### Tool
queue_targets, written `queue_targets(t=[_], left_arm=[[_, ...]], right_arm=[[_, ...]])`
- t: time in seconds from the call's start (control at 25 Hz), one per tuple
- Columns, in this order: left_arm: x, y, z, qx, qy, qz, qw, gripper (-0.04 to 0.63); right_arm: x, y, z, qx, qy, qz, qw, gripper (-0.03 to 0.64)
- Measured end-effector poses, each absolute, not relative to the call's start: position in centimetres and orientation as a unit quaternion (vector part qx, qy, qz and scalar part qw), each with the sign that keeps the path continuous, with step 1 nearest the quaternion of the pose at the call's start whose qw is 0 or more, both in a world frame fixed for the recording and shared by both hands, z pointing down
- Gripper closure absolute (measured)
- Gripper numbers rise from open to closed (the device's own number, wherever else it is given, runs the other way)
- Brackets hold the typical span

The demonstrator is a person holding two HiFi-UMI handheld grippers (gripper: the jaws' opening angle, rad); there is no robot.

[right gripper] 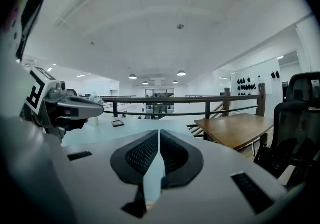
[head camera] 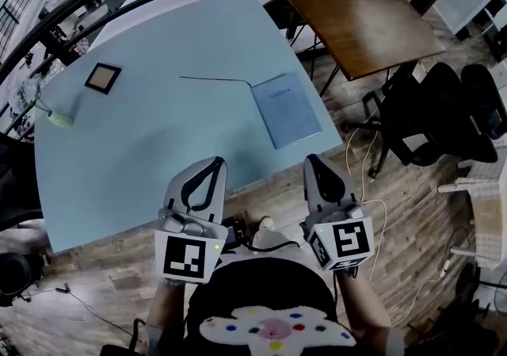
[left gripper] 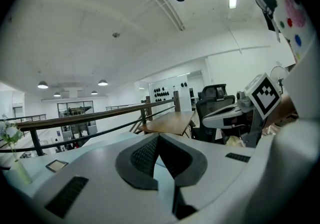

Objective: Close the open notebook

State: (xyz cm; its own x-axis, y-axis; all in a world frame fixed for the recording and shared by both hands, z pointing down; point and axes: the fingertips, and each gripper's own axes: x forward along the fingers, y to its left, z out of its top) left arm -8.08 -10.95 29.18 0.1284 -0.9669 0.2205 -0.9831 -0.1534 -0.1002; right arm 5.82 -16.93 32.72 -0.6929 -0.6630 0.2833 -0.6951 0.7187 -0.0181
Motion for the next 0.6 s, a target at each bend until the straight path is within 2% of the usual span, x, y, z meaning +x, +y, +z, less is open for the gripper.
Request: queue_targets(t=[0.12,0.28,0.6], left_arm=[[-8.2,-10.8,29.0,0.749,-0.652,0.116,0.031,0.578],[-8.3,-10.7,29.0,0.75,-0.65,0.121,0.033,0.578],[-7.8,-10.5,29.2,0.754,-0.645,0.124,0.034,0.578]], right_arm=[[5.6,-16.4,32.3,0.366,-0.917,0.067,0.141,0.577],[4.5,-16.5,30.7,0.363,-0.925,0.052,0.1,0.577],[5.4,-15.8,32.2,0.36,-0.919,0.057,0.149,0.577]])
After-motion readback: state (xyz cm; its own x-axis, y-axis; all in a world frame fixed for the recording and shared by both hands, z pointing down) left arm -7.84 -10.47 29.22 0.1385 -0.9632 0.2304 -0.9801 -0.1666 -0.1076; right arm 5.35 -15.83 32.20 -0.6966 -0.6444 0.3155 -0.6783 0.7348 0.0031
